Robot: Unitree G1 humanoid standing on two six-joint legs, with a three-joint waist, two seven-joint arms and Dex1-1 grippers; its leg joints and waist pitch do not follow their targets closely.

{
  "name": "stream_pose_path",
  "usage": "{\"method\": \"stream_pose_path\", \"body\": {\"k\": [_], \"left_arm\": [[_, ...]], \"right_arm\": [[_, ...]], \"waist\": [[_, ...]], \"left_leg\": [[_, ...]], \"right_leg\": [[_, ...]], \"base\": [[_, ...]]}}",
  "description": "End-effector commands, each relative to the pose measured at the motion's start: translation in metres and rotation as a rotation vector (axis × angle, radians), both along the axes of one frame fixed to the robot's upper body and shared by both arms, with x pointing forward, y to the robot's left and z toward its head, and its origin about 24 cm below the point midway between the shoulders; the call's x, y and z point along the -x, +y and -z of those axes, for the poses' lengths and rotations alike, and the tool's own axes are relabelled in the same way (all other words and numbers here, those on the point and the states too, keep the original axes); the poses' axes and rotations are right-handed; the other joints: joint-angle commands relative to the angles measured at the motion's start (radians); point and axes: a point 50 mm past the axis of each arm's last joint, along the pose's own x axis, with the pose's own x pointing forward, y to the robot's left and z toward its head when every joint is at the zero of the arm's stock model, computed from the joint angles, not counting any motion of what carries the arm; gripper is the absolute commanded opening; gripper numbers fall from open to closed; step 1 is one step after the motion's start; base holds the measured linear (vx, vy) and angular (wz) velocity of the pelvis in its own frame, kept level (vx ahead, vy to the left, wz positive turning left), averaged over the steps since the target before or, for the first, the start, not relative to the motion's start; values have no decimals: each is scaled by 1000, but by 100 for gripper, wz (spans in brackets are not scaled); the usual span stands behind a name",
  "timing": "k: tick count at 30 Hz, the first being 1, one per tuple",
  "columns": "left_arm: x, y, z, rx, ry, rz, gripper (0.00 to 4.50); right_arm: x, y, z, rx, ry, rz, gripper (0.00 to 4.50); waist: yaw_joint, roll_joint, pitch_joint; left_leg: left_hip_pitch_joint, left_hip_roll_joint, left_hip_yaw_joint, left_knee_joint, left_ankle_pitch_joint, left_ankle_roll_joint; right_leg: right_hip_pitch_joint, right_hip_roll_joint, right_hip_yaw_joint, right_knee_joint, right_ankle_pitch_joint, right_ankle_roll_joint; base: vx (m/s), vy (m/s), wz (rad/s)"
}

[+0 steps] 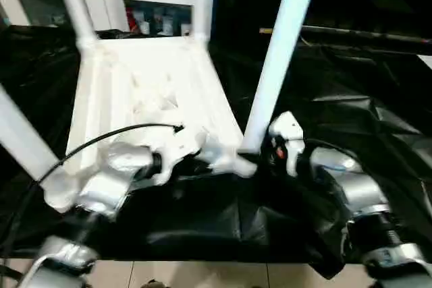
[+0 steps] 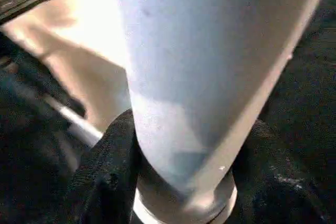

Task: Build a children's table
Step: Rotate leg to tighten

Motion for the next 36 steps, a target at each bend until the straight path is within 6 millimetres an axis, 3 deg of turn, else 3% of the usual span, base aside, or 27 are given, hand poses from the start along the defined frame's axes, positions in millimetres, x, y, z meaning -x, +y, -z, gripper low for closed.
{"method": "stream_pose_path", "body": {"k": [1,3,4,6,11,12,15,18,21,26,28,29,31,33,35,36], "left_arm": [[3,-26,18,28,48,-44,0],[2,-38,19,31,46,-55,0],[3,-54,20,38,44,-44,0],[4,-64,19,41,33,-17,0],[4,-61,19,7,4,14,0],[3,-59,20,1,0,18,0],[3,-52,20,-8,-14,25,0],[1,-45,18,8,-39,27,0],[2,-45,14,42,-59,51,0],[-1,-47,-1,163,-95,32,0],[3,-48,-6,207,-69,64,46],[5,-48,-8,221,-60,76,46],[8,-47,-12,240,-48,98,60],[13,-42,-15,239,-46,121,90],[17,-35,-16,225,-29,136,101],[21,-30,-17,213,-9,145,108]], "right_arm": [[-1,9,13,-17,70,140,205],[-2,16,16,-29,73,200,204],[-2,25,18,-16,65,238,203],[-2,31,17,-21,56,253,203],[-2,34,8,-39,-12,222,203],[-2,34,5,-60,-22,221,258],[-1,31,-1,-90,-49,195,274],[-1,23,-9,-56,-100,157,304],[0,14,-15,-49,-124,129,304],[9,-22,-32,-36,-152,40,304],[15,-35,-37,-9,-150,-6,315],[17,-40,-38,0,-147,-21,315],[22,-49,-40,20,-140,-48,315],[28,-61,-41,35,-113,-90,315],[34,-67,-42,36,-81,-133,315],[38,-69,-42,38,-62,-166,315]], "waist": [[-2,-8,-42],[-1,-8,-43],[1,-5,-46],[7,-2,-47],[10,-2,-48],[10,-1,-47],[11,0,-47],[13,0,-49],[15,-3,-48],[24,-2,-49],[25,-4,-53],[29,-4,-56],[34,-1,-63],[33,-3,-67],[32,-4,-65],[31,-5,-61]], "left_leg": [[9,43,-27,-70,-287,4],[9,42,-27,-70,-277,0],[8,41,-26,-69,-262,3],[8,40,-25,-69,-245,10],[4,40,-24,-71,-242,24],[4,40,-24,-71,-251,23],[3,41,-26,-73,-264,21],[3,42,-25,-72,-256,25],[-1,42,-24,-70,-231,39],[-1,43,-21,-64,-213,61],[-5,42,-20,-61,-175,75],[-3,44,-20,-58,-158,80],[-9,46,-17,-47,-75,116],[-10,46,-17,-40,-31,137],[-11,49,-16,-36,-9,157],[-13,46,-14,-36,-21,163]], "right_leg": [[21,-69,47,-101,-421,-126],[21,-71,47,-101,-422,-119],[22,-68,47,-99,-381,-118],[24,-68,47,-96,-339,-121],[29,-67,46,-95,-298,-127],[28,-68,47,-96,-309,-126],[28,-68,46,-98,-327,-121],[29,-69,47,-96,-309,-122],[32,-69,47,-93,-280,-127],[35,-68,47,-91,-269,-131],[38,-67,44,-83,-208,-150],[40,-68,44,-80,-180,-159],[42,-65,44,-57,-12,-210],[45,-61,41,-46,92,-244],[45,-60,40,-40,150,-270],[43,-58,40,-43,131,-273]], "base": [[0,0,0],[0,0,0],[0,0,0],[0,0,0],[0,0,0],[0,0,0],[0,0,0],[0,0,0],[0,0,0],[0,0,0],[0,0,0],[0,0,0],[0,0,0],[0,0,0],[0,0,0],[0,0,0]]}}
